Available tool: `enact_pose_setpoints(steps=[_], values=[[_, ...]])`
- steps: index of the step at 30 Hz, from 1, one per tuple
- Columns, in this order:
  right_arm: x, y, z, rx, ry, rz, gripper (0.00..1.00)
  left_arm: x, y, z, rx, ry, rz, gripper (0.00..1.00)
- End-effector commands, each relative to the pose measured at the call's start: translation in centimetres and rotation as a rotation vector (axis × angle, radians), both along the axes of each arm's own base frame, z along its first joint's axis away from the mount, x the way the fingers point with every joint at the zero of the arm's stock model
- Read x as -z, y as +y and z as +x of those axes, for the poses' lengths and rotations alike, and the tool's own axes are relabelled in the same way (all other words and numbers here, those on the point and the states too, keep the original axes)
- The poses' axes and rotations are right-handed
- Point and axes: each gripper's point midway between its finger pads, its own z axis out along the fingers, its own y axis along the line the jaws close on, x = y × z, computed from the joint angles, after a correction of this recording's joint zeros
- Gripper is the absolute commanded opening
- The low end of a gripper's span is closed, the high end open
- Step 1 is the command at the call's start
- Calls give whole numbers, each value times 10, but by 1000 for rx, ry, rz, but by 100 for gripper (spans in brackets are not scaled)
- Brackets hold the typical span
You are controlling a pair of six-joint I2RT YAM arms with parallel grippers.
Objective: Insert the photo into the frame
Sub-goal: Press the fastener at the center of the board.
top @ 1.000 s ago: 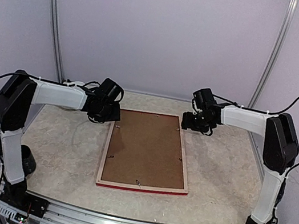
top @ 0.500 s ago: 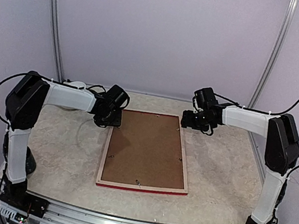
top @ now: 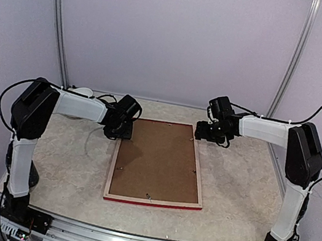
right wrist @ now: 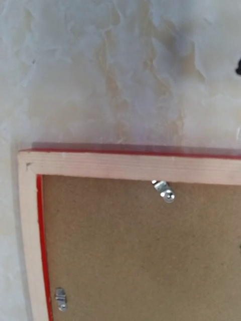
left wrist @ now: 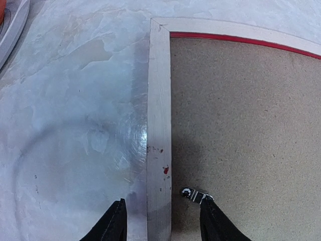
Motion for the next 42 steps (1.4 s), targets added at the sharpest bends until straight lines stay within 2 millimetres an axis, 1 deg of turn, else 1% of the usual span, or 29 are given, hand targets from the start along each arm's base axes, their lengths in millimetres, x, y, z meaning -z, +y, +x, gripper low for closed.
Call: enact_pose_setpoints(steps=[1, 4, 7, 15, 20, 25, 31, 35, 38, 42], values=[[-16, 2, 0, -4, -37, 23, 72, -2, -7, 5, 19, -9, 1, 49], [-16, 3, 0, -5, -37, 23, 72, 0, -7, 4, 20, -3, 7, 51], [-14, 2, 0, -5, -35, 19, 72, 1, -6, 4, 18, -2, 10, 60], [-14, 4, 0, -10, -34, 28, 72, 0, -4, 6, 11, -3, 25, 71], [-15, 5, 0, -14, -36, 27, 72, 3, -2, 8, 4, 6, 25, 72], [-16, 4, 1, -15, -40, 20, 72, 9, 1, 5, -3, 23, 31, 72], [-11, 4, 1, -18, -31, 12, 72, 12, 9, 2, -26, 24, 50, 71], [-11, 4, 2, -19, -33, 12, 72, 10, 10, 2, -29, 22, 36, 71], [-10, 5, 2, -21, -30, 10, 72, 13, 10, 1, -32, 37, 7, 71], [-10, 5, 2, -20, -32, 13, 72, 17, 16, 1, -43, 45, -2, 71]])
